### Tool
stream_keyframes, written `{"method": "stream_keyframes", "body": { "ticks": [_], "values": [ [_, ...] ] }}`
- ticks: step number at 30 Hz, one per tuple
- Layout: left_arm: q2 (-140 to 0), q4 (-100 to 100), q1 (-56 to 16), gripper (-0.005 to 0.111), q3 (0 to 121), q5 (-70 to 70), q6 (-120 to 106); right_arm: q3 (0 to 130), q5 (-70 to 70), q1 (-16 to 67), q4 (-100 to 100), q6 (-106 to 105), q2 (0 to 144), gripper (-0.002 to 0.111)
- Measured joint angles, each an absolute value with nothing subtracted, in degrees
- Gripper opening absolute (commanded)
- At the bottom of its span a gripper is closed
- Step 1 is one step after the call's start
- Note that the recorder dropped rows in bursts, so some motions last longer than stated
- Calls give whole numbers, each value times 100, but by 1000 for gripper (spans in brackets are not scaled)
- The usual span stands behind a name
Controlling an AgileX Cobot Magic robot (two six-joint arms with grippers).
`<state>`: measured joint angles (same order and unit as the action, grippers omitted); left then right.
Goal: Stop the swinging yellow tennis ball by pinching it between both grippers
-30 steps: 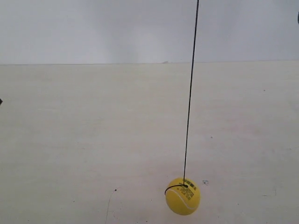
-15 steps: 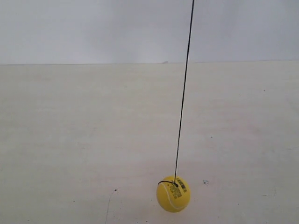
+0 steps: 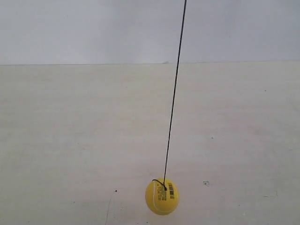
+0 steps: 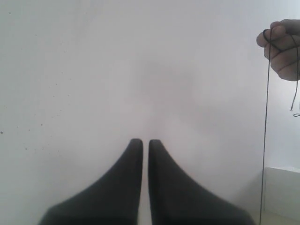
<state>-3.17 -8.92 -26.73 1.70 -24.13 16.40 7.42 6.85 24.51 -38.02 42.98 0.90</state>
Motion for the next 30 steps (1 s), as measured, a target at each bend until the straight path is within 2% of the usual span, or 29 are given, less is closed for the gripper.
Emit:
{"method": "stream_keyframes", "body": {
  "ticks": [22, 26, 30],
  "values": [
    [-317, -892, -2644, 5, 170, -2413, 1675, 742, 685, 2451, -3802, 4298, 90, 0],
    [-317, -882, -2314, 5, 170, -2413, 1675, 742, 685, 2451, -3802, 4298, 90, 0],
    [-317, -404, -1665, 5, 170, -2250, 1909, 742, 685, 2451, -3802, 4298, 90, 0]
  ]
}}
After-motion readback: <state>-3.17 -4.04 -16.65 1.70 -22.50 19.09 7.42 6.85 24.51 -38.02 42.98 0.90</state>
